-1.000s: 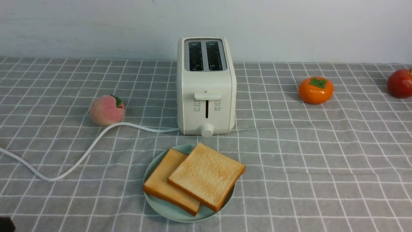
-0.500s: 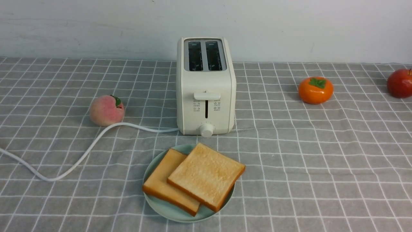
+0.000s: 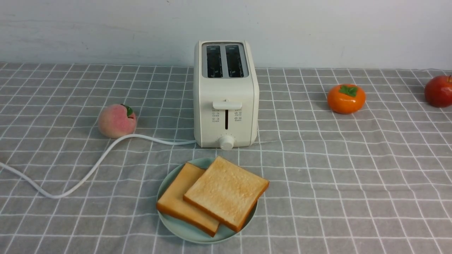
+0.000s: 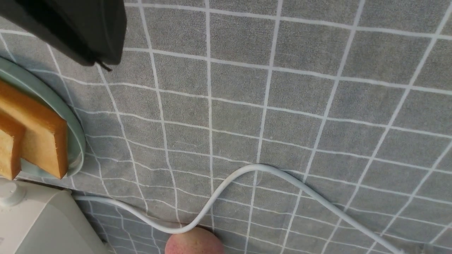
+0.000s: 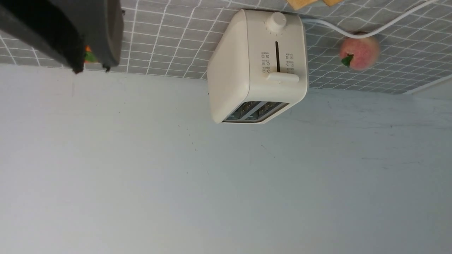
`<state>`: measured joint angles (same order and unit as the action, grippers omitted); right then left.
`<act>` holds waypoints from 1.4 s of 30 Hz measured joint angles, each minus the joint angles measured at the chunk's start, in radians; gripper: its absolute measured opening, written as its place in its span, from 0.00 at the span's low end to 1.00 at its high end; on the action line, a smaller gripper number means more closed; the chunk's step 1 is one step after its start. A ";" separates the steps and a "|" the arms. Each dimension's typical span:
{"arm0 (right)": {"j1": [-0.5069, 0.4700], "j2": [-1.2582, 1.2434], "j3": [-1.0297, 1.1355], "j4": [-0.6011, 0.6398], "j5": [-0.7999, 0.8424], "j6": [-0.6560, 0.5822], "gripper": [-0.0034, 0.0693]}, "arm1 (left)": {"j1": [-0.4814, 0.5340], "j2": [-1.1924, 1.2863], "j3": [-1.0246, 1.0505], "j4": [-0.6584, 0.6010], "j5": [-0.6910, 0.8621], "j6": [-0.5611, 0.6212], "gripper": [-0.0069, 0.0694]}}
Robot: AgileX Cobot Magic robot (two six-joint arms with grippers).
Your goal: Take toasted bread from bread machine on grey coffee table place on plate.
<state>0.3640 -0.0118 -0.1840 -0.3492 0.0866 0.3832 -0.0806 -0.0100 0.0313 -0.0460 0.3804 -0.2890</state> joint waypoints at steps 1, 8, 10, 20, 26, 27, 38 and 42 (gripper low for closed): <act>0.000 0.000 0.000 0.000 0.000 0.000 0.17 | 0.000 0.000 0.000 0.000 0.000 -0.001 0.09; 0.000 0.000 0.000 -0.004 0.000 0.000 0.17 | 0.000 0.000 0.000 -0.001 0.001 -0.002 0.09; 0.000 0.000 0.000 -0.005 -0.001 -0.005 0.17 | 0.000 0.000 0.000 -0.001 0.001 -0.002 0.09; 0.000 0.000 0.027 0.396 0.012 -0.279 0.18 | 0.000 0.000 0.000 -0.001 0.003 -0.003 0.10; -0.011 0.000 0.109 0.349 0.042 -0.303 0.20 | 0.000 0.000 0.000 -0.001 0.003 -0.004 0.10; -0.022 0.000 0.129 0.349 0.050 -0.303 0.20 | 0.000 0.000 0.000 -0.001 0.003 -0.004 0.10; -0.290 0.000 0.202 0.327 0.287 -0.325 0.22 | 0.000 0.000 0.000 -0.001 0.006 -0.005 0.11; -0.291 0.000 0.201 0.322 0.293 -0.329 0.22 | 0.000 0.000 0.000 -0.001 0.006 -0.005 0.11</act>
<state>0.0729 -0.0118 0.0174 -0.0274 0.3792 0.0544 -0.0806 -0.0100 0.0313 -0.0471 0.3864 -0.2939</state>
